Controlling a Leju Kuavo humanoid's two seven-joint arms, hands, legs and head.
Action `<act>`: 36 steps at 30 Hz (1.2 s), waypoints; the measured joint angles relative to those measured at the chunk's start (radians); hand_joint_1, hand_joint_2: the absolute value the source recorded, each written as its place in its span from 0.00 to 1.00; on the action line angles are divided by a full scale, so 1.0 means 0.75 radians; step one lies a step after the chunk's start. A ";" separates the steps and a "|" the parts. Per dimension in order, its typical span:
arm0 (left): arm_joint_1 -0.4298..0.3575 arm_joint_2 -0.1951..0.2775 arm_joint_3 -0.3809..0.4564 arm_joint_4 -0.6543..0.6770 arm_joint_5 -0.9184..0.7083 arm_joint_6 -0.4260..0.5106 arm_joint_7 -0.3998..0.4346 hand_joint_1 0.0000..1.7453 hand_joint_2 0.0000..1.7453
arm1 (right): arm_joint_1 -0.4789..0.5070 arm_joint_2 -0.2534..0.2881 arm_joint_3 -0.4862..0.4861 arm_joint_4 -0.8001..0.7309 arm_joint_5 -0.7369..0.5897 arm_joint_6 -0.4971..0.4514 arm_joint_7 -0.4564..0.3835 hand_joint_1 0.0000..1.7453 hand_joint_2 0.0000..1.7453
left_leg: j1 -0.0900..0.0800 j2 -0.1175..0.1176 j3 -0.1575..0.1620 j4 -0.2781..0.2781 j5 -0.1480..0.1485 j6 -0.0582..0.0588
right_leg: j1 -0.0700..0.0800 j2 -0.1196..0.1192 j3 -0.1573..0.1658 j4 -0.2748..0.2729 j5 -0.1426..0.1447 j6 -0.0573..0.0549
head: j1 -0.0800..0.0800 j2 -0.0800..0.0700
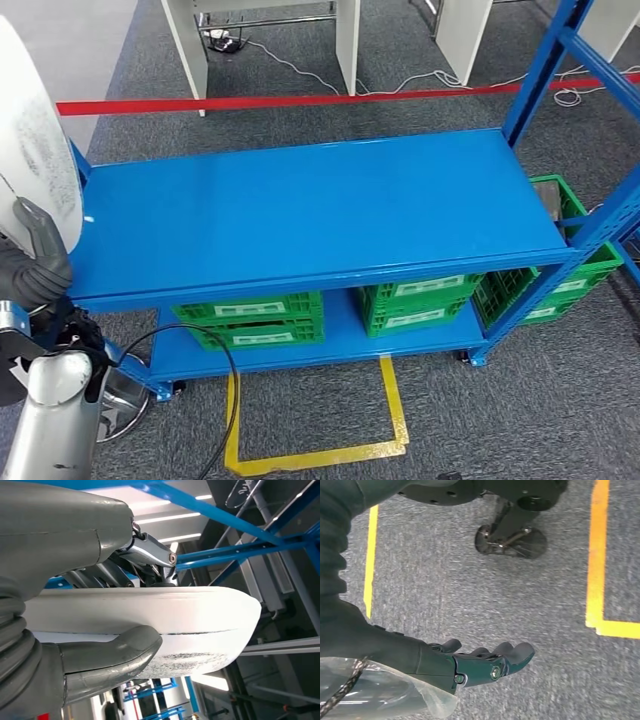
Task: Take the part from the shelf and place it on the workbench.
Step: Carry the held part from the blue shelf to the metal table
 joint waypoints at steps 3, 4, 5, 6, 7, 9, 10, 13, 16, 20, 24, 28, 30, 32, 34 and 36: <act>-0.004 0.000 0.000 -0.001 -0.001 0.000 0.000 1.00 1.00 | 0.000 0.002 0.000 0.000 0.000 0.000 0.000 0.00 1.00 | -0.004 -0.001 0.188 -0.264 0.041 0.018 | 0.003 0.001 -0.041 0.018 0.027 0.016 | 0.001 0.000; -0.005 0.000 0.000 -0.001 -0.001 0.000 0.000 1.00 1.00 | -0.001 0.003 0.000 0.000 0.000 0.000 0.000 0.00 1.00 | -0.007 -0.001 0.222 -0.323 0.030 0.025 | 0.004 0.002 -0.047 0.021 0.037 0.024 | 0.001 0.000; -0.005 0.000 0.001 -0.002 -0.001 0.000 0.000 1.00 1.00 | -0.001 0.004 0.000 0.000 0.000 0.000 0.000 0.00 1.00 | -0.011 -0.001 0.233 -0.352 0.020 0.033 | 0.003 0.001 -0.052 0.019 0.049 0.032 | 0.002 0.000; -0.004 0.000 0.002 -0.002 -0.002 0.000 0.000 1.00 1.00 | 0.000 0.004 0.000 0.000 0.000 -0.001 0.000 0.00 1.00 | -0.012 -0.001 0.228 -0.360 0.026 0.042 | 0.002 0.001 -0.055 0.015 0.062 0.041 | 0.002 0.000; -0.004 0.000 0.003 -0.002 -0.002 0.000 0.000 1.00 1.00 | 0.000 0.004 0.000 0.000 0.000 -0.002 0.000 0.00 1.00 | -0.012 0.001 0.219 -0.363 0.039 0.052 | 0.001 0.002 -0.060 0.016 0.062 0.048 | 0.002 0.000; -0.005 0.000 0.005 -0.002 -0.002 0.000 0.000 1.00 1.00 | 0.002 0.004 0.000 0.000 0.000 -0.003 0.001 0.00 1.00 | -0.007 0.006 0.194 -0.371 0.072 0.073 | -0.002 0.005 -0.088 0.064 -0.006 0.062 | 0.004 0.000; -0.004 -0.001 0.006 -0.002 -0.002 0.000 0.000 1.00 1.00 | 0.002 0.004 0.000 0.000 -0.001 -0.003 0.001 0.00 1.00 | -0.006 0.008 0.177 -0.372 0.088 0.080 | -0.004 0.005 -0.110 0.128 -0.074 0.066 | 0.005 0.000; 0.000 -0.001 0.010 -0.002 -0.006 0.000 -0.001 1.00 1.00 | 0.002 0.004 0.000 0.000 0.000 -0.004 0.002 0.00 1.00 | -0.008 0.008 0.112 -0.368 0.137 0.086 | -0.005 0.005 -0.159 0.368 -0.206 0.079 | 0.006 0.000; 0.005 0.000 0.019 -0.002 -0.010 0.000 -0.002 1.00 1.00 | 0.000 0.005 0.000 0.000 -0.003 -0.007 0.006 0.00 1.00 | -0.009 0.008 0.048 -0.361 0.182 0.078 | -0.005 0.005 -0.059 0.328 -0.113 0.078 | 0.006 0.000; 0.005 0.001 0.035 -0.002 -0.012 0.000 -0.002 1.00 1.00 | -0.012 0.006 0.000 0.000 -0.006 -0.012 0.009 0.00 1.00 | -0.014 0.010 0.005 -0.352 0.235 0.052 | 0.002 0.009 0.191 -0.023 -0.136 0.057 | 0.005 0.000; 0.016 0.007 0.043 -0.002 -0.012 0.000 -0.001 1.00 1.00 | -0.006 0.008 0.000 0.000 -0.006 -0.018 0.023 0.00 1.00 | -0.006 0.008 -0.028 -0.317 0.196 0.020 | 0.001 0.001 0.152 -0.052 -0.103 0.015 | 0.006 0.000; 0.020 0.013 0.048 -0.001 -0.012 0.000 0.000 1.00 1.00 | -0.004 0.009 -0.001 0.000 -0.005 -0.019 0.025 0.00 1.00 | -0.001 0.006 -0.078 -0.007 -0.041 -0.002 | 0.003 -0.004 0.085 -0.045 -0.036 -0.003 | 0.001 0.000; 0.020 0.014 0.048 -0.001 -0.012 0.000 0.000 1.00 1.00 | -0.003 0.010 -0.001 0.000 -0.003 -0.019 0.025 0.00 1.00 | 0.000 0.006 -0.035 0.026 -0.008 -0.002 | 0.003 -0.005 0.038 -0.032 -0.010 0.001 | 0.001 0.000; 0.016 0.015 0.048 -0.001 -0.012 0.000 0.000 1.00 1.00 | -0.003 0.012 -0.001 0.000 0.001 -0.019 0.023 0.00 1.00 | -0.001 0.006 0.089 -0.120 0.048 0.005 | 0.004 -0.005 -0.004 -0.012 0.009 0.009 | 0.001 0.000; 0.010 0.016 0.048 -0.001 -0.012 0.000 0.001 1.00 1.00 | -0.004 0.014 0.000 0.000 0.004 -0.019 0.022 0.00 1.00 | -0.004 0.005 0.208 -0.299 0.037 0.019 | 0.007 -0.003 -0.030 0.006 0.025 0.021 | 0.002 0.000; 0.005 0.018 0.049 -0.001 -0.011 0.000 0.002 1.00 1.00 | -0.004 0.016 0.000 0.000 0.008 -0.019 0.021 0.00 1.00 | -0.010 0.003 0.240 -0.366 0.017 0.035 | 0.008 -0.003 -0.043 0.011 0.046 0.037 | 0.003 0.000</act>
